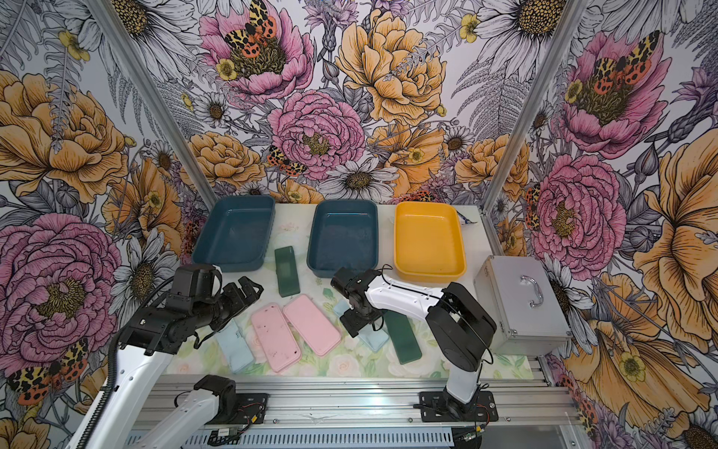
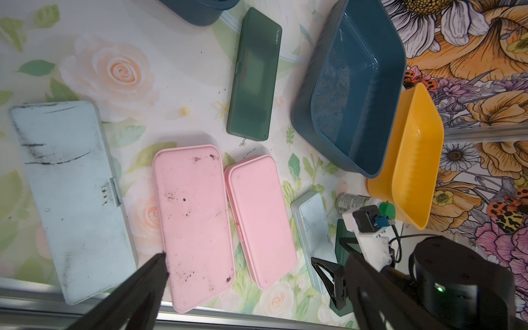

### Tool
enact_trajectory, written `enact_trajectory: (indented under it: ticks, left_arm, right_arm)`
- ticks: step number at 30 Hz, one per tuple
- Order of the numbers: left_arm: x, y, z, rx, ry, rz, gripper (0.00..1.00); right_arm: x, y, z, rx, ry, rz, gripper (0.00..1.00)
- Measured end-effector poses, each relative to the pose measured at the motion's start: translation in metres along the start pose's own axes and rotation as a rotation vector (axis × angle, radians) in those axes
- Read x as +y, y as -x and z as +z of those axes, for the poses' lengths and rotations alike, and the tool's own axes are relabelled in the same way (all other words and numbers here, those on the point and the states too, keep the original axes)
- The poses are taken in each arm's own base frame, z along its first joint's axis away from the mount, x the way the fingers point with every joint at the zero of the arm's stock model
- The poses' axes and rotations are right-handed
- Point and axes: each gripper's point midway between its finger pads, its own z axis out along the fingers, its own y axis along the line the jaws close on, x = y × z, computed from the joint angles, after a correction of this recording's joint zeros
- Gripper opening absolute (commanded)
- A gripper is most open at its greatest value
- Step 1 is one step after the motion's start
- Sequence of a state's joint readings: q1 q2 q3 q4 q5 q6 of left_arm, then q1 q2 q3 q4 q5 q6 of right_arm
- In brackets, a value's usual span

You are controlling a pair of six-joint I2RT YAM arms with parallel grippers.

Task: Place the pencil cases by color into the storage box
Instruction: Pick up the pencil case from the center of the board, then place the pencil case at the storage box.

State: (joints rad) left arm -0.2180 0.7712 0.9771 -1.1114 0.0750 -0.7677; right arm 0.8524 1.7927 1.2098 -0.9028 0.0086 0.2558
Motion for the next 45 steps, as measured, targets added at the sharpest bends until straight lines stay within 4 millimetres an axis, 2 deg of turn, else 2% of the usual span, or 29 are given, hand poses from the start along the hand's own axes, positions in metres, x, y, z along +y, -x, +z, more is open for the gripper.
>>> enact_trajectory:
  ticks: [8,13,19,23,28,31,32,38,41,45]
  left_arm:
    - [-0.004,0.002,-0.005,0.000,-0.006,0.026,0.99]
    - [-0.009,0.006,-0.008,-0.006,-0.013,0.039,0.99]
    - [-0.008,0.006,-0.007,-0.005,-0.011,0.038,0.99]
    - [-0.008,0.006,-0.007,-0.006,-0.010,0.038,0.99]
    - [-0.006,0.008,-0.005,-0.007,0.001,0.031,0.99]
    - [-0.006,0.009,-0.002,-0.001,0.011,0.028,0.99]
    - [-0.006,0.009,-0.001,0.000,0.013,0.028,0.99]
    - [-0.009,0.013,0.008,0.009,0.025,0.026,0.99]
    - [-0.011,0.016,0.014,0.012,0.029,0.025,0.99]
    - [-0.014,0.020,0.024,0.021,0.039,0.026,0.99]
  right_arm:
    - [0.000,-0.006,0.023,0.019,-0.010,-0.017,0.70]
    - [0.001,-0.003,0.023,0.004,-0.007,-0.018,0.60]
    - [0.004,-0.002,0.015,-0.012,0.007,-0.006,0.56]
    - [0.009,0.004,-0.022,-0.078,0.038,0.007,0.57]
    - [0.017,0.035,-0.106,-0.273,0.096,0.023,0.57]
    - [0.018,0.046,-0.148,-0.362,0.115,0.026,0.57]
    - [0.019,0.048,-0.157,-0.377,0.118,0.026,0.57]
    - [0.005,0.055,-0.190,-0.415,0.108,0.046,0.57]
    - [-0.021,0.062,-0.200,-0.435,0.084,0.092,0.56]
    - [-0.071,0.066,-0.206,-0.445,0.033,0.186,0.56]
